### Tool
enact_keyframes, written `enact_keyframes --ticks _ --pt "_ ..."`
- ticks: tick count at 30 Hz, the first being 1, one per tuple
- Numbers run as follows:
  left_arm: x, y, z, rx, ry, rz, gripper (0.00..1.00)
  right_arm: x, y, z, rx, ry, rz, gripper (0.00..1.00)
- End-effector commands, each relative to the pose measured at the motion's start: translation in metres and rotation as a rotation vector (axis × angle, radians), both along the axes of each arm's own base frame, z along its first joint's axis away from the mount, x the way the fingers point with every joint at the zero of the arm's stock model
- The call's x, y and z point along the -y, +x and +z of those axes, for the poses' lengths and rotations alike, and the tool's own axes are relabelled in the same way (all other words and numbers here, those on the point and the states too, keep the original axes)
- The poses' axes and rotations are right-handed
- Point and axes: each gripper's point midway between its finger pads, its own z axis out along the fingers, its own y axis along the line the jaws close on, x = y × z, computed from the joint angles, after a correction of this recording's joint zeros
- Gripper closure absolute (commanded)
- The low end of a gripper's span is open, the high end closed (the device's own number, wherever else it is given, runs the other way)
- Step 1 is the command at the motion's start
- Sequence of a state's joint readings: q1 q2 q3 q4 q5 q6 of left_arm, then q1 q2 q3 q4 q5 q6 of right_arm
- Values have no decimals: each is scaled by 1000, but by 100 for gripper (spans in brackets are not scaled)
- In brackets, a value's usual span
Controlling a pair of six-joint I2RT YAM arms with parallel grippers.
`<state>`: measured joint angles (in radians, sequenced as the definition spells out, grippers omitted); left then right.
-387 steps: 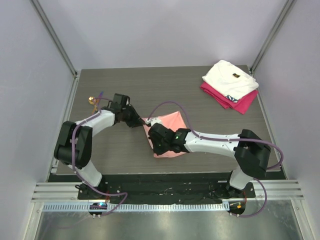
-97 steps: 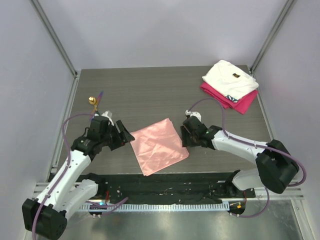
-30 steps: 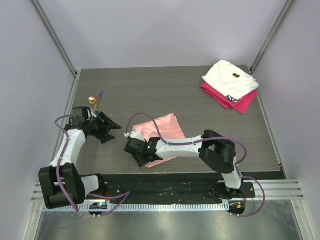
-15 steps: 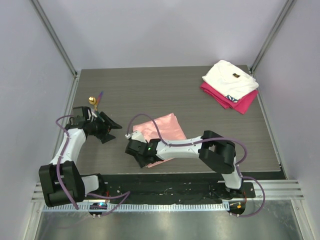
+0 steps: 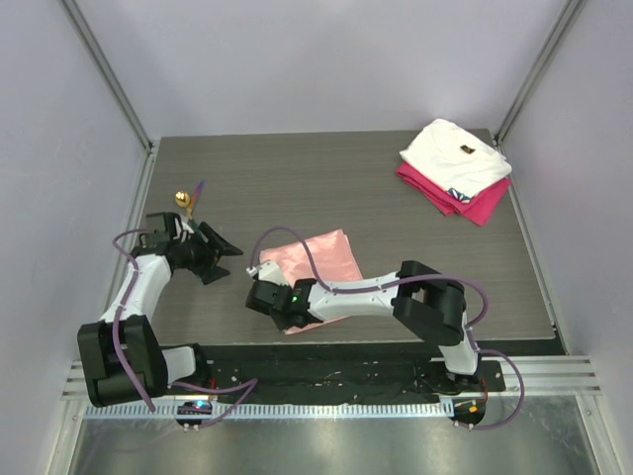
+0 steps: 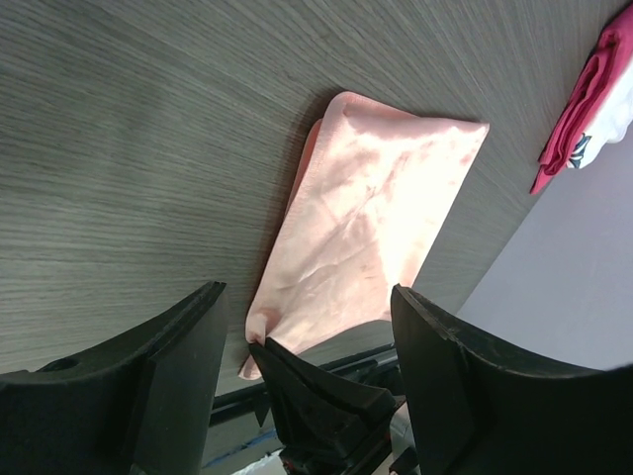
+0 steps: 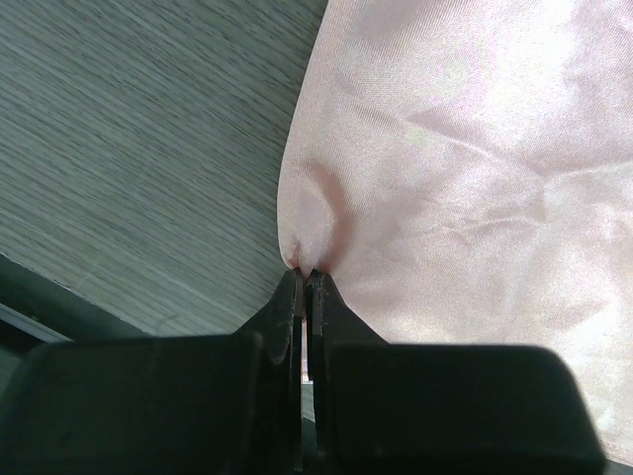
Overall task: Fold the napkin into a case and place the utensils inside
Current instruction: Pick up the lower triangle-folded napkin from the center of the board.
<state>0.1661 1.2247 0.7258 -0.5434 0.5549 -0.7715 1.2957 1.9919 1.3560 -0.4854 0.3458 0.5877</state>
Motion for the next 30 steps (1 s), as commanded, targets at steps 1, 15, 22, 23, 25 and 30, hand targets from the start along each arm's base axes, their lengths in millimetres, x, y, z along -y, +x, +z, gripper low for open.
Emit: enact_keyframes --ticks 1,15,22,23,25,30 --pt "3 3 1 44 -22 -32 29 7 1 0 -22 -10 -17 99" --pt "38 15 -13 42 -60 -55 27 7 5 58 -167 349 -47 99" --pt "53 27 -29 15 -31 -52 27 14 9 75 -216 463 -66 99" --pt "55 29 -31 14 -26 -54 27 17 10 77 -215 472 -73 99" --pt "56 31 -37 1 -15 -52 27 18 12 80 -216 493 -78 99" --pt "61 38 -43 -2 -24 -53 27 21 14 87 -221 535 -81 99"
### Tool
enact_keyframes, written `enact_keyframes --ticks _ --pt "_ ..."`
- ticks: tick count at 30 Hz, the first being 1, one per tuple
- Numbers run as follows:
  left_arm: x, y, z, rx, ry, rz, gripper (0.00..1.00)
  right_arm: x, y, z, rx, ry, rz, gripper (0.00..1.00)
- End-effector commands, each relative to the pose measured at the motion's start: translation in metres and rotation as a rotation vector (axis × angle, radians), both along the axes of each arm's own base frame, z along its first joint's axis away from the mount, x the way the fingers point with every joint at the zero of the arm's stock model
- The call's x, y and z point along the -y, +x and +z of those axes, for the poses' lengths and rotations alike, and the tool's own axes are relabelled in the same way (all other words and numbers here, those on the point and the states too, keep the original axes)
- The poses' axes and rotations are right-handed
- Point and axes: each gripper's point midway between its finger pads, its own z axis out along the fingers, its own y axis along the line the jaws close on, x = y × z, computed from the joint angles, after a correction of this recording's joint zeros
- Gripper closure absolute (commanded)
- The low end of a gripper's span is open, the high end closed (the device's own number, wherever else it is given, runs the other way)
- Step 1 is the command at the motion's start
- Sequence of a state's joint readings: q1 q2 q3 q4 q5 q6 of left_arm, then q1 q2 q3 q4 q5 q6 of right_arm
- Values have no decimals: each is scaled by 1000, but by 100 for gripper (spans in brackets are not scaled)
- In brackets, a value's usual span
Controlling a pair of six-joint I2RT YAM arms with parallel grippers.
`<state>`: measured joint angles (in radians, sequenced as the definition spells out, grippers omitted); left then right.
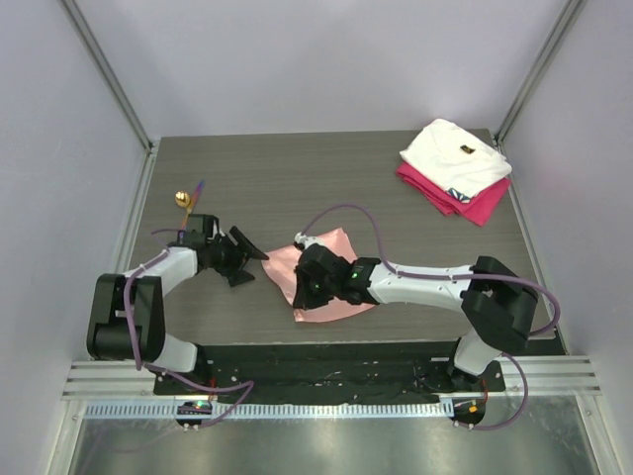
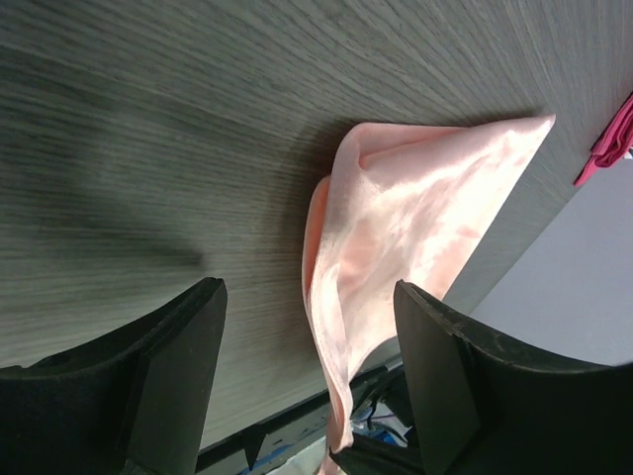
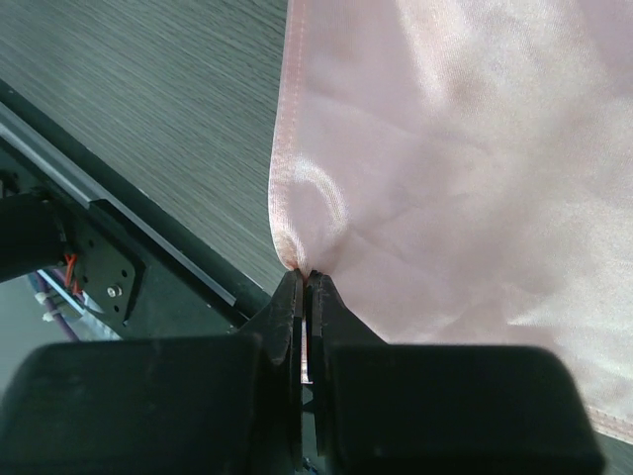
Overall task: Fold the napkin into a case and place the utensils inside
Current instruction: Pick up the lower triangle-folded napkin from the center of the board.
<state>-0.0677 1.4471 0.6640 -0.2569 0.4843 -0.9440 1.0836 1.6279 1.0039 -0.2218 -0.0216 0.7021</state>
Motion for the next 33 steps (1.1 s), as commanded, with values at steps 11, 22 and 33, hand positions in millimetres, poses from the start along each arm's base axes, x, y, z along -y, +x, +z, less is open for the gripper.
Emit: enact_keyframes --ticks 11,22,33 --pt "21 33 -2 74 -31 -8 28 -8 10 40 16 164 -7 99" --pt "20 35 -26 64 -21 7 43 -3 16 46 16 185 -12 99" --pt "15 45 -20 91 33 -11 75 -6 12 48 -5 215 21 99"
